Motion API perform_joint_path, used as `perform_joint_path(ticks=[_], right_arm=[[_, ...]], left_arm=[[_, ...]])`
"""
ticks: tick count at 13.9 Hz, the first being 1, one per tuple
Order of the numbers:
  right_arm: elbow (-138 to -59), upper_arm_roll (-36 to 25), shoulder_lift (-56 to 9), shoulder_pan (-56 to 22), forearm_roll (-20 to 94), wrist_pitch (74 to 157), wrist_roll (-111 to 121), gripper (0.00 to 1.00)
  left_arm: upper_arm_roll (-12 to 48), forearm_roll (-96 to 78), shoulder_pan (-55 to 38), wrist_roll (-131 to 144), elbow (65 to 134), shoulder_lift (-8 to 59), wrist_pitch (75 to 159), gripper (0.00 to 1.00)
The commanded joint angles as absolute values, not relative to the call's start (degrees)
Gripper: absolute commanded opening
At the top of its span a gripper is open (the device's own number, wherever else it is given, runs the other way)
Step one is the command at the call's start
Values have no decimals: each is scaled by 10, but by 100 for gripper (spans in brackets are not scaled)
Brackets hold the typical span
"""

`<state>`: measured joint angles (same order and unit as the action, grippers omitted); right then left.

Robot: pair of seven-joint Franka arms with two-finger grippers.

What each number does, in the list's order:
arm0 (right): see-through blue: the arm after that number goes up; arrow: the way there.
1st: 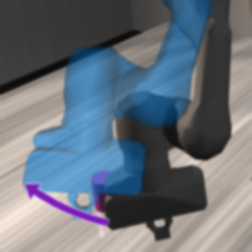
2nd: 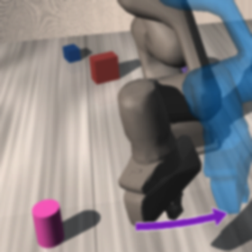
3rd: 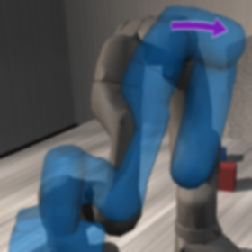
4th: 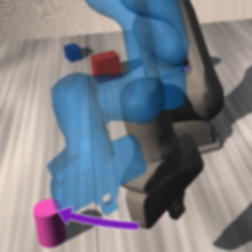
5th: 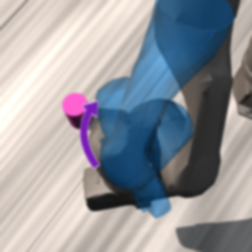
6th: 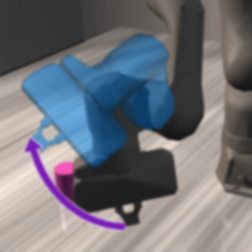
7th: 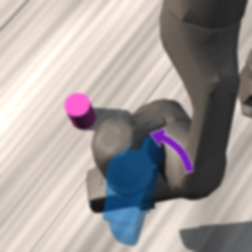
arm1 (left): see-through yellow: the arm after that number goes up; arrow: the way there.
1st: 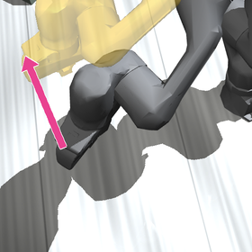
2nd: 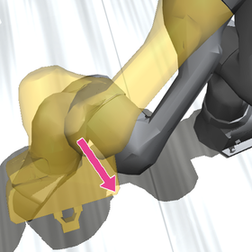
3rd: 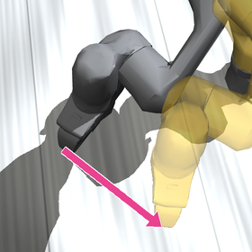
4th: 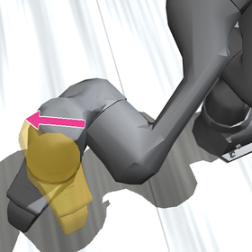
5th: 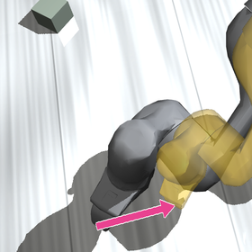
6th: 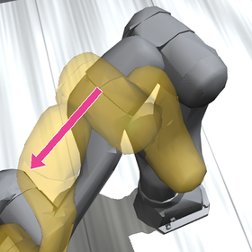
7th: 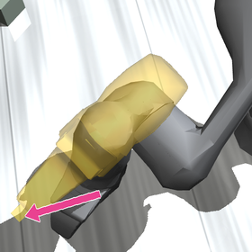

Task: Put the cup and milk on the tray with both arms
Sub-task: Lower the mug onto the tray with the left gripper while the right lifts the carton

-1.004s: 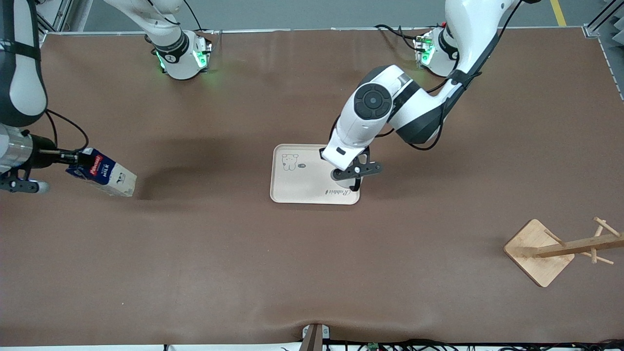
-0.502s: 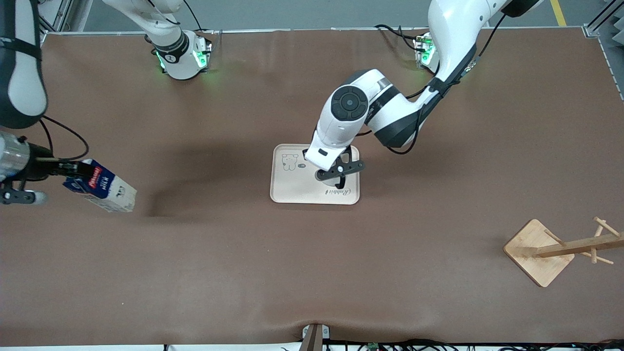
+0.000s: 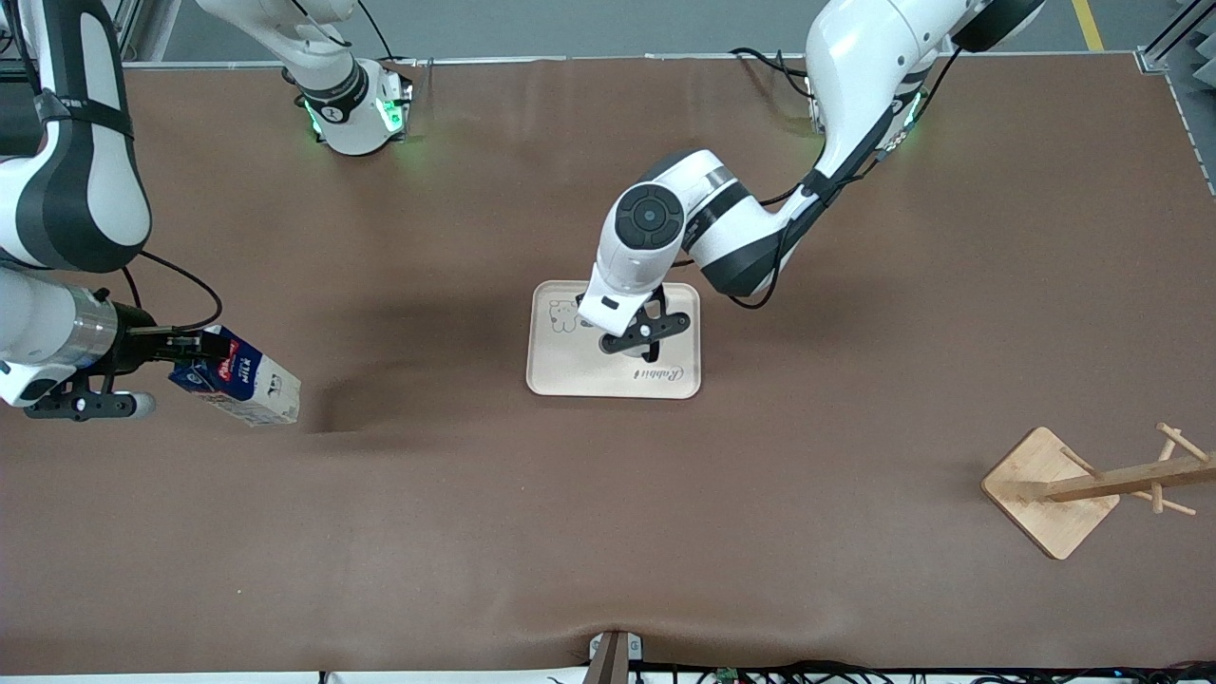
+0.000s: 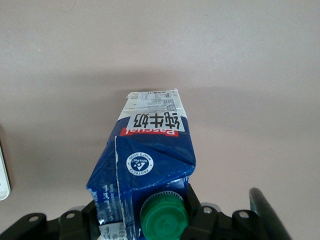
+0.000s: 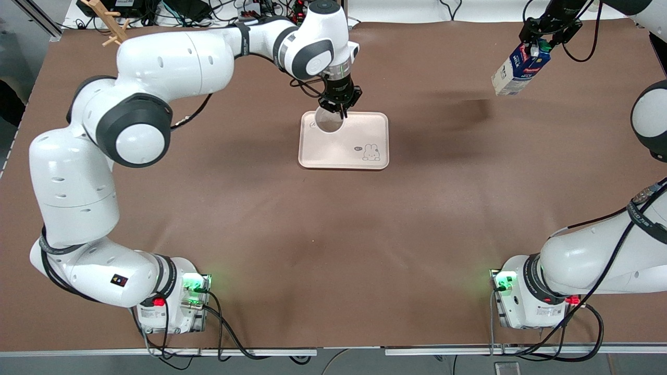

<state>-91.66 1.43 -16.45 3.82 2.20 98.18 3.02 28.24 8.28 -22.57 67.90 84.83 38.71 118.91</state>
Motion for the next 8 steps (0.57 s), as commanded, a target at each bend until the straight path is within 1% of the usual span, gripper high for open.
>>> perform_joint_path(ticks=[1,3,6,8], right_arm=[[-895,13,-168,15,26,953,28,4],[-882,13,-167,-3,23,926,11,4],[-861,13,-167,-33,13,888,-36,4],[-852,13,-168,-46,5,886,-38,4]], left_arm=[[272,97,-235,693,826,403,1168,0],[272,96,-232,691,826,406,1120,0],[265,93,-229,691,828,421,1109,0],[261,88,-229,691,825,446,1109,0]])
